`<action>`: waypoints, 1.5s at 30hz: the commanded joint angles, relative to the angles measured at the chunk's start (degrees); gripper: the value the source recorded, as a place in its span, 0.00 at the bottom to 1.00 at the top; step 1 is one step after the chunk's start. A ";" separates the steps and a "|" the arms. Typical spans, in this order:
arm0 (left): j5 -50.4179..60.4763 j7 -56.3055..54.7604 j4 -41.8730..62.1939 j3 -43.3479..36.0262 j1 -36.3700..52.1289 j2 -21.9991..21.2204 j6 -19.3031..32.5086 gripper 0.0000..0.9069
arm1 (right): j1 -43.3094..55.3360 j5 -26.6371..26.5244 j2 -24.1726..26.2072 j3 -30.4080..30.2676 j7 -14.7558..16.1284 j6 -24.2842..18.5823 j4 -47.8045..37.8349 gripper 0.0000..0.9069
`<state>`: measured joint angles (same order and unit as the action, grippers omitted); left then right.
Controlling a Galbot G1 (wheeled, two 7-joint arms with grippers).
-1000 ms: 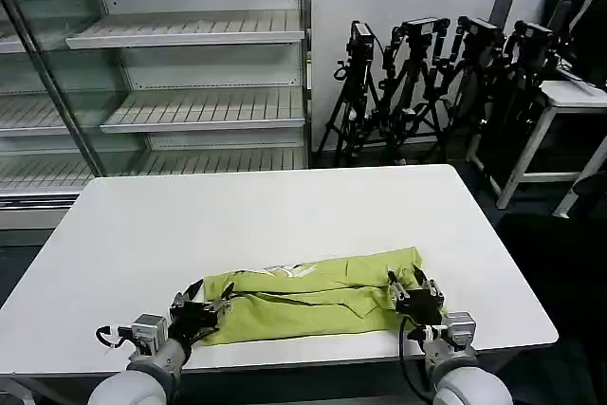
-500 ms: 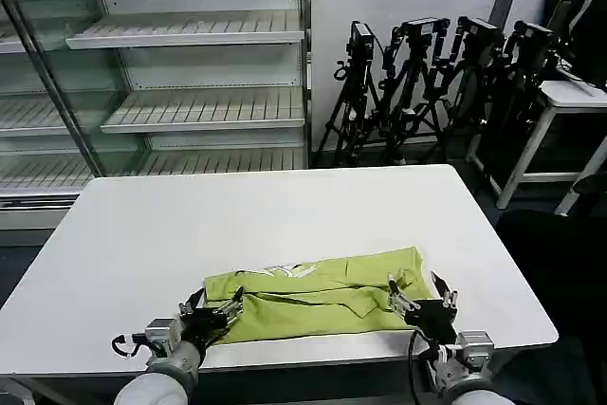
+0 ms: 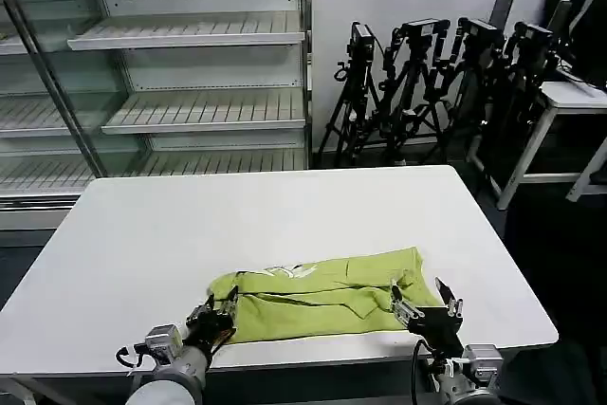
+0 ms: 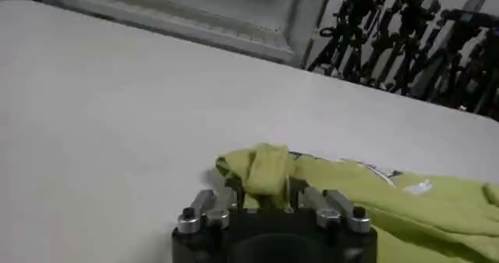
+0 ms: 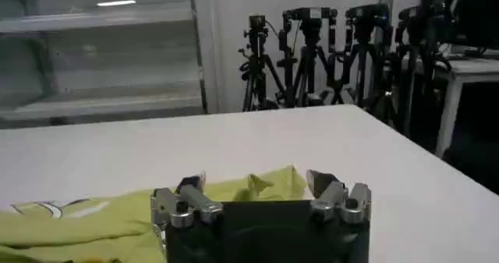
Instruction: Fold and organize the clothes.
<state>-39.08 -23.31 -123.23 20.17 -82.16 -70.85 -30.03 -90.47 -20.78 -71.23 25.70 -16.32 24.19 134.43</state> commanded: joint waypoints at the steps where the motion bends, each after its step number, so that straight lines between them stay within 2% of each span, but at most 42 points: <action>1: -3.49 0.29 -2.20 1.19 0.11 -0.32 0.48 0.04 | -0.68 -1.34 0.76 0.92 -0.21 0.36 1.30 1.00; 6: -6.14 0.58 -3.89 4.88 -1.15 1.40 0.84 0.04 | -0.98 0.00 -0.77 -0.15 -0.08 0.26 2.21 1.00; 13: -13.62 0.71 -4.12 14.10 -1.81 6.49 0.59 0.04 | 0.80 0.90 -0.20 0.16 0.80 -0.37 1.08 1.00; 21: -16.20 4.16 2.09 26.63 -2.37 16.91 2.00 0.04 | 2.18 2.39 0.86 -0.01 2.26 -1.63 -0.40 1.00; 25: -18.88 4.55 4.33 30.53 -2.35 19.17 2.07 0.04 | 2.90 2.74 0.97 -0.41 2.55 -1.98 -0.96 1.00; 28: -23.65 3.53 2.46 30.99 -2.18 18.97 1.19 0.04 | 3.51 3.73 1.21 -0.78 2.91 -2.44 -1.40 1.00; 29: -29.11 2.93 -0.06 30.62 -1.82 18.20 0.47 0.04 | 3.72 3.91 1.33 -0.91 2.97 -2.60 -1.57 1.00; 31: -30.82 2.39 -2.72 29.36 -1.09 17.23 0.62 0.04 | 3.83 3.78 1.50 -1.20 2.89 -2.47 -1.61 1.00; 37: -44.57 -0.24 -10.96 20.53 2.41 10.15 3.04 0.04 | 4.02 3.72 2.71 -1.93 2.79 -2.43 -2.40 1.00; 45: -46.33 0.16 -11.82 8.84 6.00 3.65 6.61 0.04 | 4.37 3.66 2.72 -1.98 2.72 -2.55 -3.48 1.00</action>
<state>-74.59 -22.07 -130.55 40.43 -80.49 -60.39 -26.62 -86.41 -17.46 -68.77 24.00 -13.68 21.78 131.57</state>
